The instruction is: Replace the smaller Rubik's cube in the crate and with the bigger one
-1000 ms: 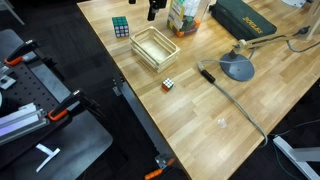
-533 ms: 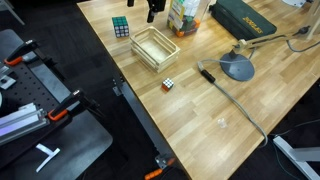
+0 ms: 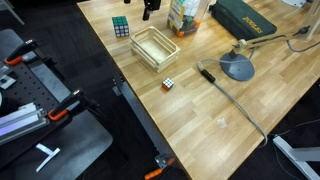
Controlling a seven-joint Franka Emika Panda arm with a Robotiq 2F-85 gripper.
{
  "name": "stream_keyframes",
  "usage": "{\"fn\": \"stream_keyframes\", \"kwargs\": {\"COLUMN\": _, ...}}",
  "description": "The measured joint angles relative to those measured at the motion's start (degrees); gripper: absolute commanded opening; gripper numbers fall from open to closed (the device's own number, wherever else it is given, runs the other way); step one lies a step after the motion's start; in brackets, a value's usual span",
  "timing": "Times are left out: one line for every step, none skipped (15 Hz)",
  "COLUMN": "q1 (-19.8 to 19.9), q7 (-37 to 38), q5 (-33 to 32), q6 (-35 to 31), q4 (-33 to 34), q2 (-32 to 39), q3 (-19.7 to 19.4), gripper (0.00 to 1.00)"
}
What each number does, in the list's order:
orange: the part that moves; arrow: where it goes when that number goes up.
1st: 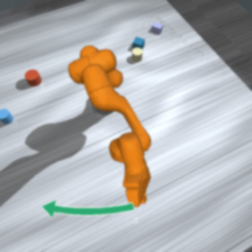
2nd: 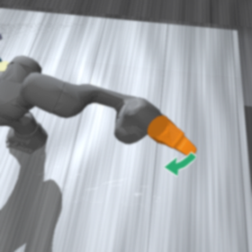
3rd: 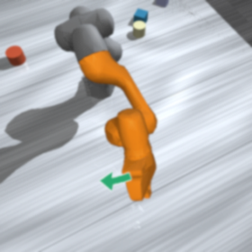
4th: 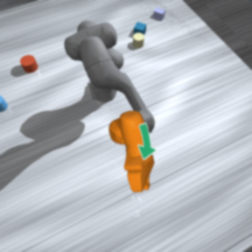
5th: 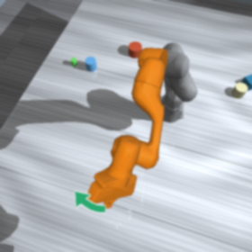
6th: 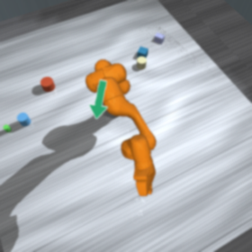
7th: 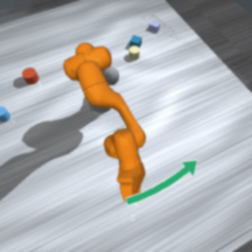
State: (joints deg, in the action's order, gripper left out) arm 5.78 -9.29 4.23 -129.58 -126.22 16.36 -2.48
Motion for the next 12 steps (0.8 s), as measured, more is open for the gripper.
{"fn": "stream_keyframes", "kwargs": {"q1": -0.28, "q7": 1.15, "q5": 1.86, "q6": -0.05, "q4": -0.03, "q2": 0.6, "q3": 0.75, "gripper": 1.0}}
{"fn": "stream_keyframes", "kwargs": {"q1": -0.68, "q7": 2.73, "q5": 3.44, "q6": -0.27, "q4": -0.04, "q2": 1.45, "q3": 1.35, "gripper": 1.0}}
{"fn": "stream_keyframes", "kwargs": {"q1": -1.07, "q7": 4.64, "q5": 5.21, "q6": -0.58, "q4": -0.03, "q2": 2.42, "q3": 1.77, "gripper": 1.0}}
{"fn": "stream_keyframes", "kwargs": {"q1": -1.37, "q7": 6.47, "q5": 6.44, "q6": -0.89, "q4": 0.0, "q2": 3.27, "q3": 1.97, "gripper": 1.0}}
{"fn": "stream_keyframes", "kwargs": {"q1": -1.58, "q7": 8.38, "q5": 7.44, "q6": -1.21, "q4": 0.03, "q2": 4.05, "q3": 2.01, "gripper": 1.0}}
{"fn": "stream_keyframes", "kwargs": {"q1": -1.64, "q7": 9.74, "q5": 8.37, "q6": -1.37, "q4": 0.03, "q2": 4.52, "q3": 2.02, "gripper": 1.0}}
{"fn": "stream_keyframes", "kwargs": {"q1": -1.67, "q7": 10.02, "q5": 8.96, "q6": -1.53, "q4": 0.03, "q2": 4.69, "q3": 2.14, "gripper": 1.0}}
{"fn": "stream_keyframes", "kwargs": {"q1": -1.7, "q7": 10.02, "q5": 8.97, "q6": -1.54, "q4": 0.04, "q2": 4.75, "q3": 2.16, "gripper": 1.0}}
{"fn": "stream_keyframes", "kwargs": {"q1": -1.7, "q7": 10.02, "q5": 8.95, "q6": -1.53, "q4": 0.04, "q2": 4.83, "q3": 2.16, "gripper": 1.0}}
{"fn": "stream_keyframes", "kwargs": {"q1": -1.7, "q7": 10.02, "q5": 8.95, "q6": -1.53, "q4": 0.04, "q2": 4.9, "q3": 2.15, "gripper": 1.0}}
{"fn": "stream_keyframes", "kwargs": {"q1": -1.69, "q7": 10.02, "q5": 8.95, "q6": -1.53, "q4": 0.04, "q2": 4.92, "q3": 2.1, "gripper": 1.0}}
{"fn": "stream_keyframes", "kwargs": {"q1": -1.7, "q7": 10.02, "q5": 8.95, "q6": -1.53, "q4": 0.04, "q2": 4.92, "q3": 2.11, "gripper": 1.0}}
